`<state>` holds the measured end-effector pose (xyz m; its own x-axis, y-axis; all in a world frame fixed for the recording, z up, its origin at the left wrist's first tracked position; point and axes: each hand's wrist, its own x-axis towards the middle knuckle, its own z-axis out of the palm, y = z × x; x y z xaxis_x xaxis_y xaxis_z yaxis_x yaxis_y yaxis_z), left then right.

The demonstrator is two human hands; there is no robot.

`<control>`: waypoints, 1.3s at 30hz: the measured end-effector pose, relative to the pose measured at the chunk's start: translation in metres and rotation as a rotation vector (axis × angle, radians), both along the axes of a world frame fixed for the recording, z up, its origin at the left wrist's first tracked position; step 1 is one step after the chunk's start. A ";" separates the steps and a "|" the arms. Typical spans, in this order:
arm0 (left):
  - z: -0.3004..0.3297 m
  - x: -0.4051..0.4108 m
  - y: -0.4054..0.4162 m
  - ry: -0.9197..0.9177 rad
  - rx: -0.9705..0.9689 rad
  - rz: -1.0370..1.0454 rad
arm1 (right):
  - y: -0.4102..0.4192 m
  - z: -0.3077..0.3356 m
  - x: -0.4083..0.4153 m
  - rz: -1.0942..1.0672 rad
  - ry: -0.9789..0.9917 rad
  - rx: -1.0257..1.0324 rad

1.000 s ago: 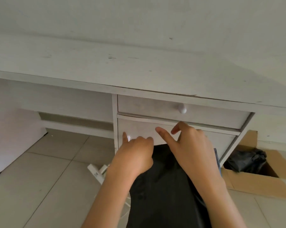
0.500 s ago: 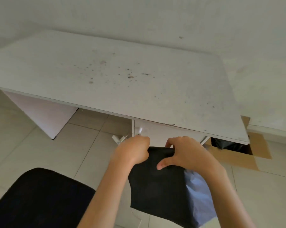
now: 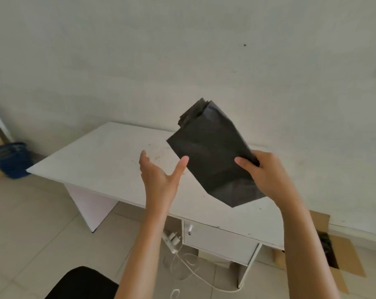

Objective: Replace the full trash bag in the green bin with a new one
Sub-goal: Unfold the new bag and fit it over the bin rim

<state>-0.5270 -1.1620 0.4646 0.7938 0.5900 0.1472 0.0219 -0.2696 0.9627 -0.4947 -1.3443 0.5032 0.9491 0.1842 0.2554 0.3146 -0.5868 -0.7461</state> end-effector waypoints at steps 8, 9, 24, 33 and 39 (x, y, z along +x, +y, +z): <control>-0.032 0.010 -0.016 0.120 -0.607 -0.432 | 0.007 0.003 0.007 0.186 0.200 0.344; -0.033 0.013 -0.009 0.085 -0.663 -0.409 | 0.011 0.000 0.013 0.183 0.204 0.357; -0.035 0.164 0.152 -0.270 0.019 -0.152 | 0.197 -0.051 0.172 -0.071 0.227 0.206; -0.046 0.227 0.199 0.342 0.288 -0.869 | 0.263 -0.098 0.224 0.285 0.985 1.127; -0.054 0.248 0.231 0.356 0.279 -0.604 | 0.294 -0.114 0.257 0.231 1.068 1.124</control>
<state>-0.2786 -0.9314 0.4101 0.9951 0.0156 -0.0981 0.0896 -0.5662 0.8194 -0.2381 -1.0507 0.3892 0.7530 0.5300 -0.3900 -0.6239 0.3865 -0.6792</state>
